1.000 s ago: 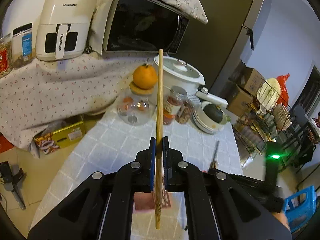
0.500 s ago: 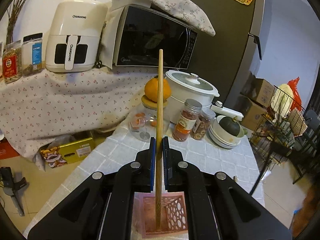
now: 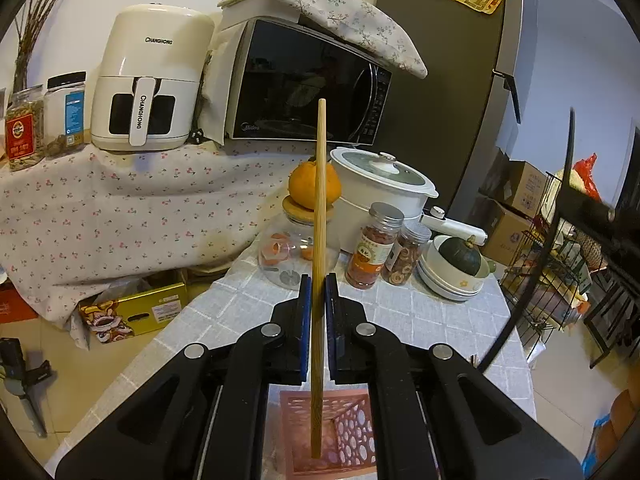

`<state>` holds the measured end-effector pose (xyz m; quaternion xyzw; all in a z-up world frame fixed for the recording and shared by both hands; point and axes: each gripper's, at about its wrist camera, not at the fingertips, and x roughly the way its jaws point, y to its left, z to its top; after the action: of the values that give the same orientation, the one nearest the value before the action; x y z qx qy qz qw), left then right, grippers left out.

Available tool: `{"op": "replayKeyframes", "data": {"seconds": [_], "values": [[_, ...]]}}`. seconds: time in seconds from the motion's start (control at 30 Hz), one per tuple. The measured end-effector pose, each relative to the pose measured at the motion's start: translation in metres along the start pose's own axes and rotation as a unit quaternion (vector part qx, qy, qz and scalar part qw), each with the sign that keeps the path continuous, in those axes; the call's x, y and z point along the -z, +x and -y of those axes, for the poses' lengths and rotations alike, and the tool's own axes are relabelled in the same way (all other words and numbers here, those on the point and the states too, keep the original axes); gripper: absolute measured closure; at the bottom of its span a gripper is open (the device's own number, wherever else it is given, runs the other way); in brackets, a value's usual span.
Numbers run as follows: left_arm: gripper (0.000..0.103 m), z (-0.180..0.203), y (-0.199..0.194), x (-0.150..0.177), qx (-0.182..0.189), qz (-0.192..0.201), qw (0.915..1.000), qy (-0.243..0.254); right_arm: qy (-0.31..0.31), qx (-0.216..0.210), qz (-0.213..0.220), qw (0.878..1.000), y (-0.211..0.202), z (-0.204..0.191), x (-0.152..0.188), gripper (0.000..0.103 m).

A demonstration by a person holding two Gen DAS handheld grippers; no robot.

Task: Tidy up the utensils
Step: 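Lower the wooden chopstick into the pink holder with the left gripper while the right drops the black chopstick in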

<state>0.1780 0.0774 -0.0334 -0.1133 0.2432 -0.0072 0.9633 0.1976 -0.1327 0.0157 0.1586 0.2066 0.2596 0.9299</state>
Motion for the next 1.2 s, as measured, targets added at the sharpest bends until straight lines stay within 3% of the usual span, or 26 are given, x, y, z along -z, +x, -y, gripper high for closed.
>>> {"op": "replayKeyframes", "data": {"seconds": [0.27, 0.57, 0.67, 0.73, 1.0, 1.2], "values": [[0.097, -0.005, 0.003, 0.009, -0.006, 0.000, 1.0000, -0.002, -0.013, 0.001, -0.011, 1.000, 0.034, -0.009, 0.033, 0.097], [0.096, -0.006, 0.018, 0.021, -0.009, -0.059, 0.9982, -0.006, -0.031, -0.012, -0.046, 0.998, 0.054, -0.013, 0.063, 0.097], [0.083, -0.009, 0.016, 0.018, -0.006, -0.069, 0.9974, -0.019, -0.030, -0.019, -0.057, 0.998, 0.055, -0.015, 0.066, 0.093], [0.075, -0.011, 0.013, 0.014, -0.002, -0.073, 0.9968, -0.032, -0.024, -0.024, -0.061, 0.998, 0.054, -0.013, 0.064, 0.091], [0.075, -0.012, -0.011, -0.006, 0.013, -0.075, 0.9955, -0.057, 0.023, -0.019, -0.055, 0.998, 0.030, 0.008, 0.040, 0.075], [0.065, 0.012, -0.029, -0.017, 0.026, -0.092, 0.9946, -0.038, 0.074, 0.010, -0.069, 0.995, -0.010, 0.046, 0.002, 0.062]]}}
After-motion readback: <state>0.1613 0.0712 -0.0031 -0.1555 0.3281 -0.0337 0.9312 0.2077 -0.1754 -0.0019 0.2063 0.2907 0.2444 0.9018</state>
